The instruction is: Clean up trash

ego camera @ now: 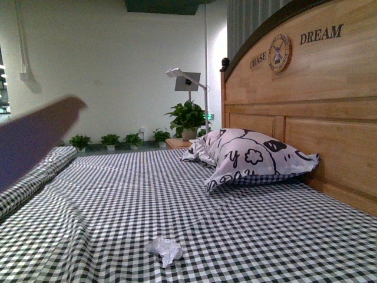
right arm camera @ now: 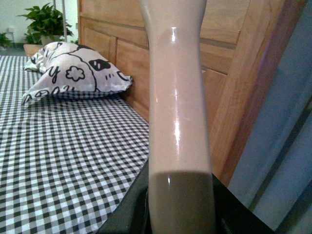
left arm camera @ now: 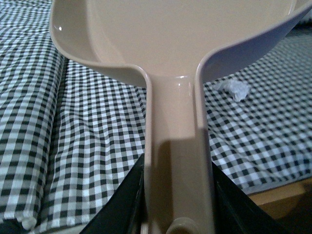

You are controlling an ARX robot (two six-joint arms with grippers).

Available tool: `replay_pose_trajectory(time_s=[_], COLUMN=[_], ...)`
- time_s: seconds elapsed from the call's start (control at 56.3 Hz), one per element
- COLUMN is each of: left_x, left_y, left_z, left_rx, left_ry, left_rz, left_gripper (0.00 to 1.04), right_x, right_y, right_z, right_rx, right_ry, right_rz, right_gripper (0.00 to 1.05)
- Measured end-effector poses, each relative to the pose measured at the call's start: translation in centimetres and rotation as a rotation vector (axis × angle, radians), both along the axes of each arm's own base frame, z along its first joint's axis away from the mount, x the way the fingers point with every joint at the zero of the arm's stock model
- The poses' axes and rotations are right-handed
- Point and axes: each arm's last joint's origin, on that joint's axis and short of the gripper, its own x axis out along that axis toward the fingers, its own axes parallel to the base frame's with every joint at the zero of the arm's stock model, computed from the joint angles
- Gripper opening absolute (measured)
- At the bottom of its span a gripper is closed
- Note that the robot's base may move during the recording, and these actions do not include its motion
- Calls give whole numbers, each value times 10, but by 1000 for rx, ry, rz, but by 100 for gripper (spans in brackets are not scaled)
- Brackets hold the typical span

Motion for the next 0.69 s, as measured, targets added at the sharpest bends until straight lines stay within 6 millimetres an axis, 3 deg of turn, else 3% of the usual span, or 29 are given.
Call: replay_pose_trajectory(time_s=[0.16,0.373,0.693], left_x=[38,74,116], left_y=[12,12,2], left_z=[-9,-33,-49], left_rx=[246,515,651], left_ry=[48,113,151], left_rz=[-112,-284,-416], left_gripper=[28,28,28], right_x=[0,0,0], right_y=[0,0,0], right_z=[0,0,0], right_rx=[-1,-1,-1], right_ry=[2,1,1], right_rz=[0,0,0], right_gripper=[19,19,19])
